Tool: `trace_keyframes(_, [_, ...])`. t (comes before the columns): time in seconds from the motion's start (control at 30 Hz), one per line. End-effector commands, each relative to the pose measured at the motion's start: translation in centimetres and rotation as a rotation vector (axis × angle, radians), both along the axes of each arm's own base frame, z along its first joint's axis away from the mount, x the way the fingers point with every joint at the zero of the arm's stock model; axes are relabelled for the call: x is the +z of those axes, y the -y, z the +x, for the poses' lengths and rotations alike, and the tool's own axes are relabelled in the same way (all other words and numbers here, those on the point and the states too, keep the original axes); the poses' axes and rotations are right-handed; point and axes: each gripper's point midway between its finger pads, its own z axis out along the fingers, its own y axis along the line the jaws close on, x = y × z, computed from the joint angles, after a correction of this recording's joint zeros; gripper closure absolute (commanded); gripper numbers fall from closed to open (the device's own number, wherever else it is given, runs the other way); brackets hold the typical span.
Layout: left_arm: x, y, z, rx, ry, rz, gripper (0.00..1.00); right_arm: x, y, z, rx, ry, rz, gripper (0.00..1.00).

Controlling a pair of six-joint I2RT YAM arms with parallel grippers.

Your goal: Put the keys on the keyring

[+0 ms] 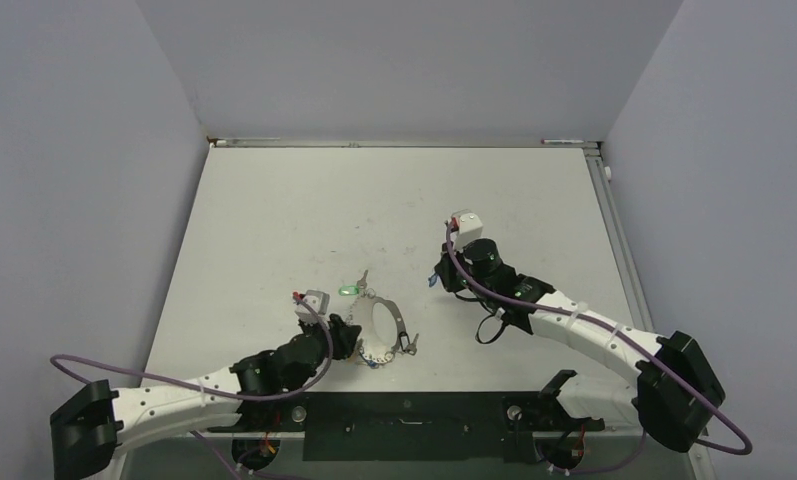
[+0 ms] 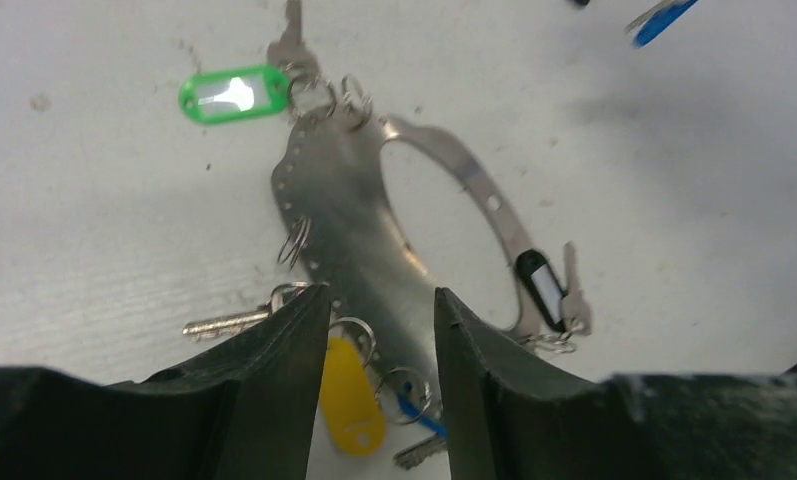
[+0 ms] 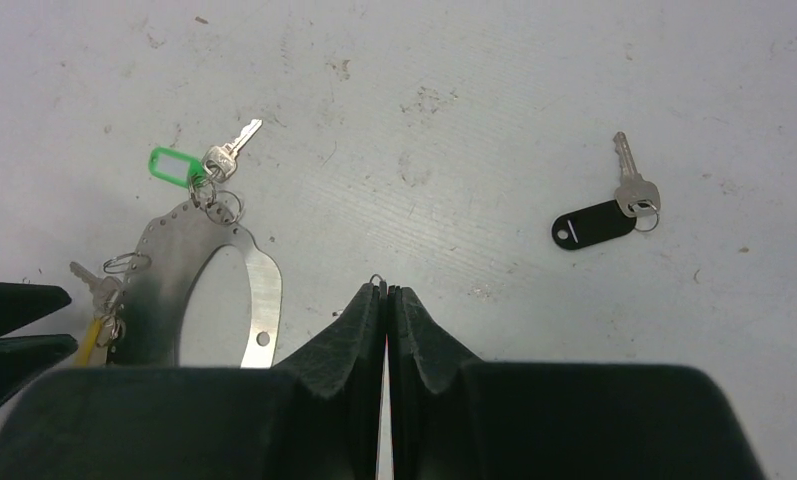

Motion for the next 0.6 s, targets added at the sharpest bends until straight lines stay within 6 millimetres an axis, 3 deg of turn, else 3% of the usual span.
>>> trace_keyframes(0.0, [-2.0,0.6,-1.1,0.035,-0.237,0.097,0.59,1.3,1.0,0.1,-0.061,0.013,0.016,0.95])
trace_keyframes(0.07, [-3.1,0.4,-1.7,0.063,-0.339,0.195,0.57,1.5,1.4,0.0,-0.074,0.015,0.014,0.95])
trace_keyframes(0.23, [-4.0,1.5,-2.9,0.042,-0.464,0.296,0.47,1.3,2.1,-0.4,-0.085,0.019,0.005,0.95])
trace_keyframes(0.57, [-2.0,3.1,-4.6,0.009,-0.528,0.341,0.43,1.5,2.9,-0.6,-0.1,0.027,-0.013,0.95])
